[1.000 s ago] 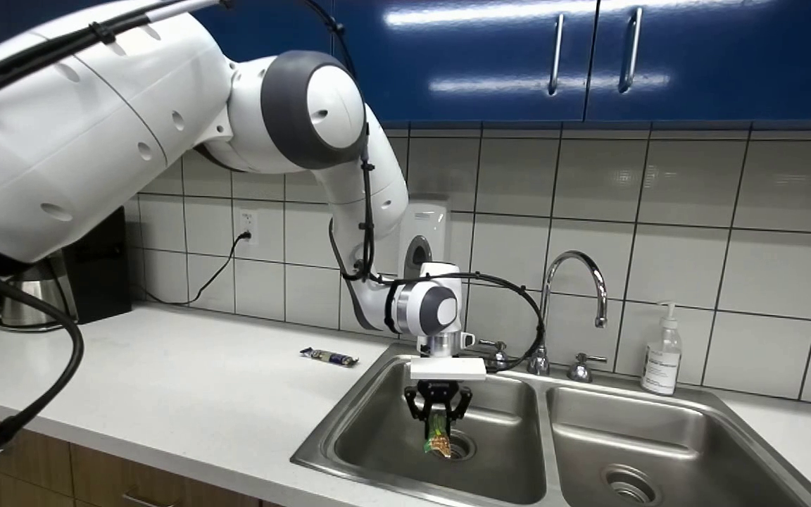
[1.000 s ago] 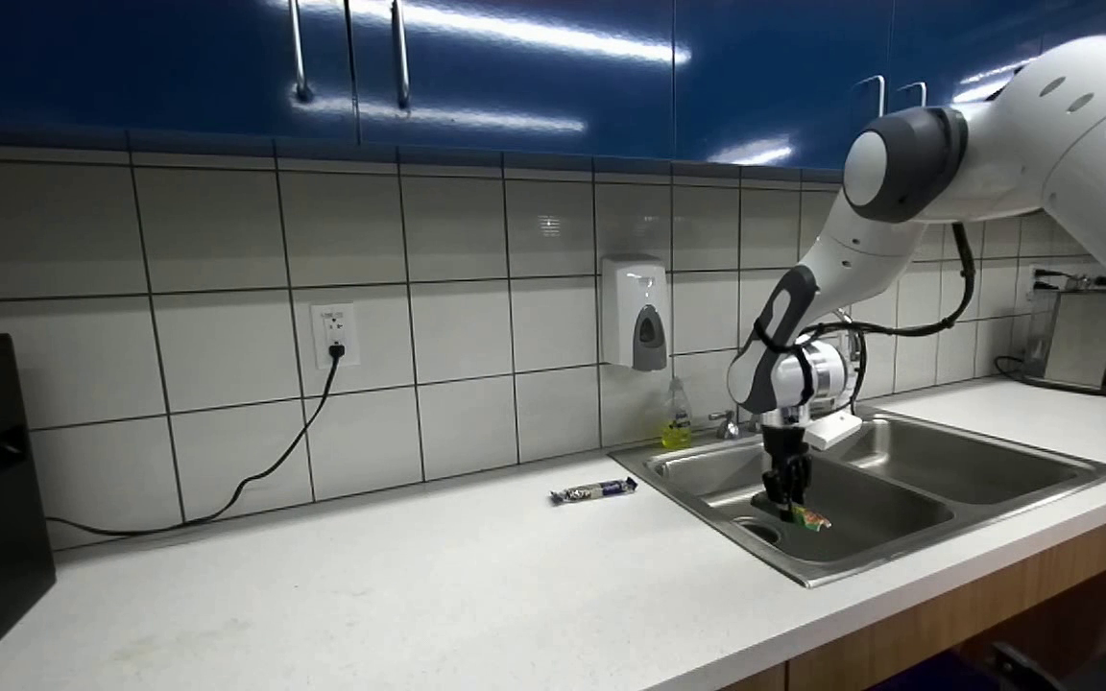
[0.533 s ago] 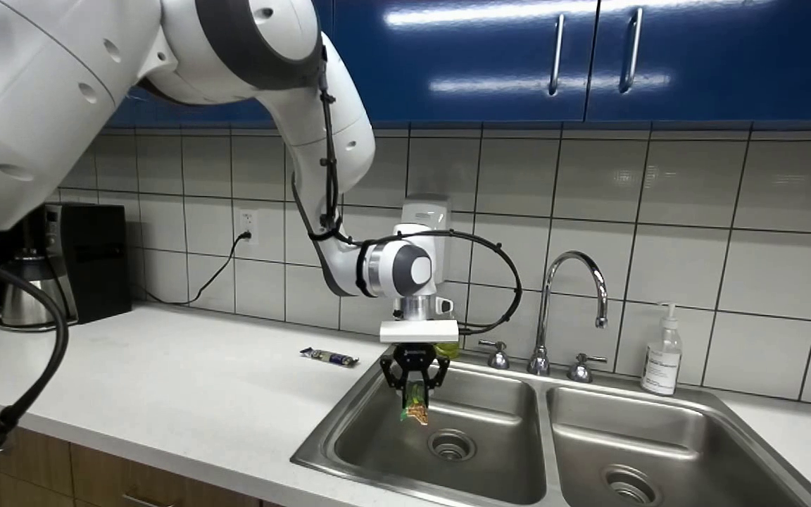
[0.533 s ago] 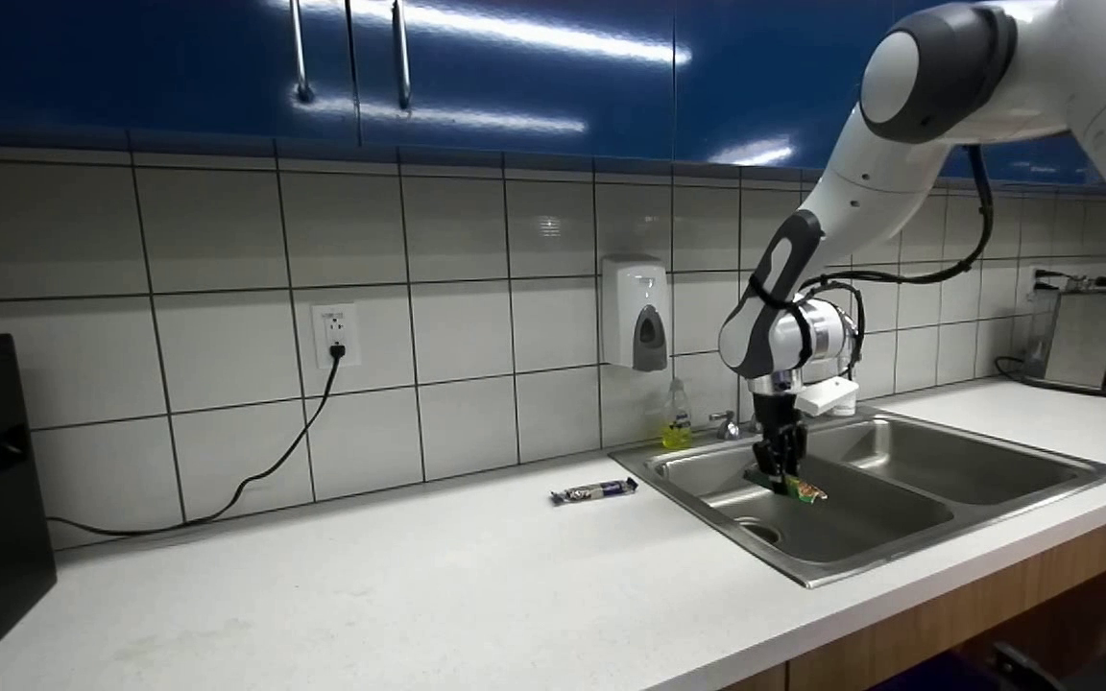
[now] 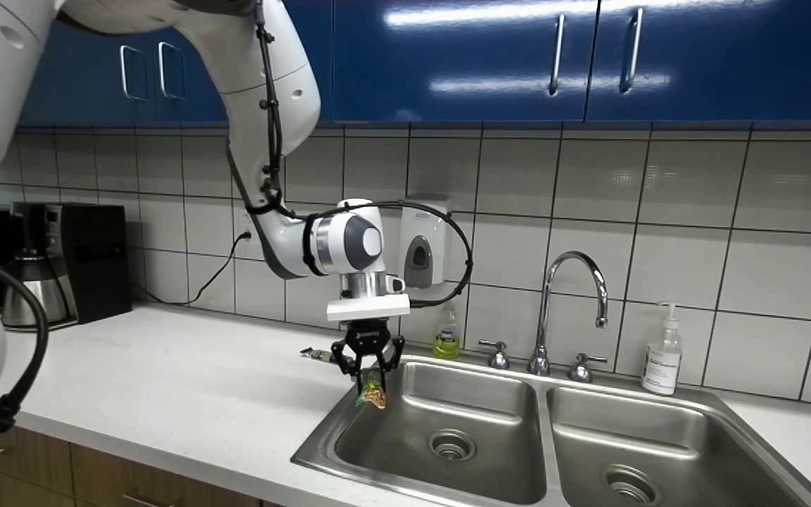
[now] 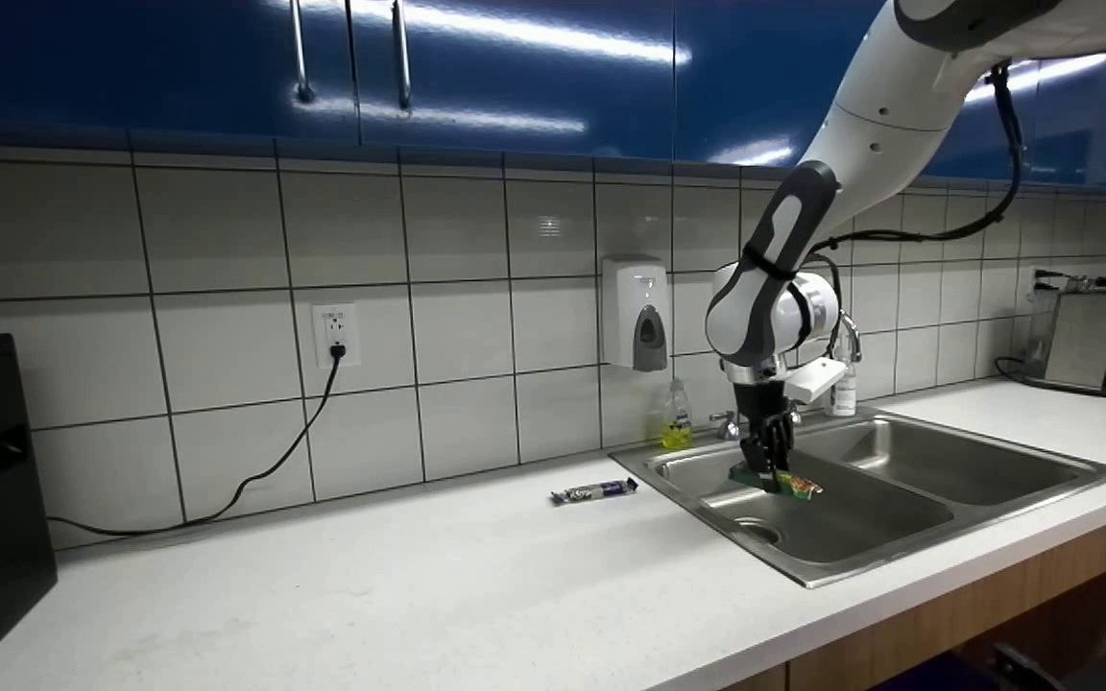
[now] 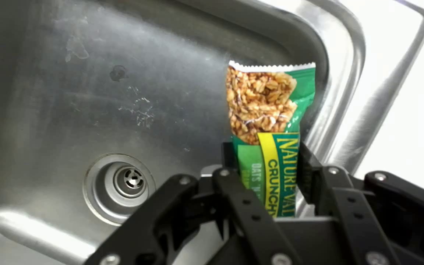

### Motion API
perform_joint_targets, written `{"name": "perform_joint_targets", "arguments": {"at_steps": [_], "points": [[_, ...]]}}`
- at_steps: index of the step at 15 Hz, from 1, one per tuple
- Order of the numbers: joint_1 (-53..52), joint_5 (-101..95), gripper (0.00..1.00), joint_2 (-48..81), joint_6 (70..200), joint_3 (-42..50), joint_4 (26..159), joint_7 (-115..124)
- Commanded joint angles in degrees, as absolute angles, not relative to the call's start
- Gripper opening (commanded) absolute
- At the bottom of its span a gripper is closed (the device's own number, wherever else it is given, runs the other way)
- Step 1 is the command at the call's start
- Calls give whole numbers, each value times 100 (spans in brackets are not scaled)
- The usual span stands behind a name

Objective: Remove the green packet from the sink on the left and put it on the counter.

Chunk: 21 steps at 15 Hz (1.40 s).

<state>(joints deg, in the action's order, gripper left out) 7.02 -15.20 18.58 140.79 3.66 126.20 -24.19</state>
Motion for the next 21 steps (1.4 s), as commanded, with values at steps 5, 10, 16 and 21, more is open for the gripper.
{"name": "perform_joint_targets", "arguments": {"at_steps": [5, 10, 16, 21], "points": [[-191, -2298, 16, 1528, 13928, 101, 13270, -1833], [-620, -2362, 16, 1749, 13948, -170, 13282, -1608], [-772, -2276, 16, 2028, 14019, -325, 13226, -1535], [-809, -2288, 16, 2164, 14006, -328, 13188, -1486]]}}
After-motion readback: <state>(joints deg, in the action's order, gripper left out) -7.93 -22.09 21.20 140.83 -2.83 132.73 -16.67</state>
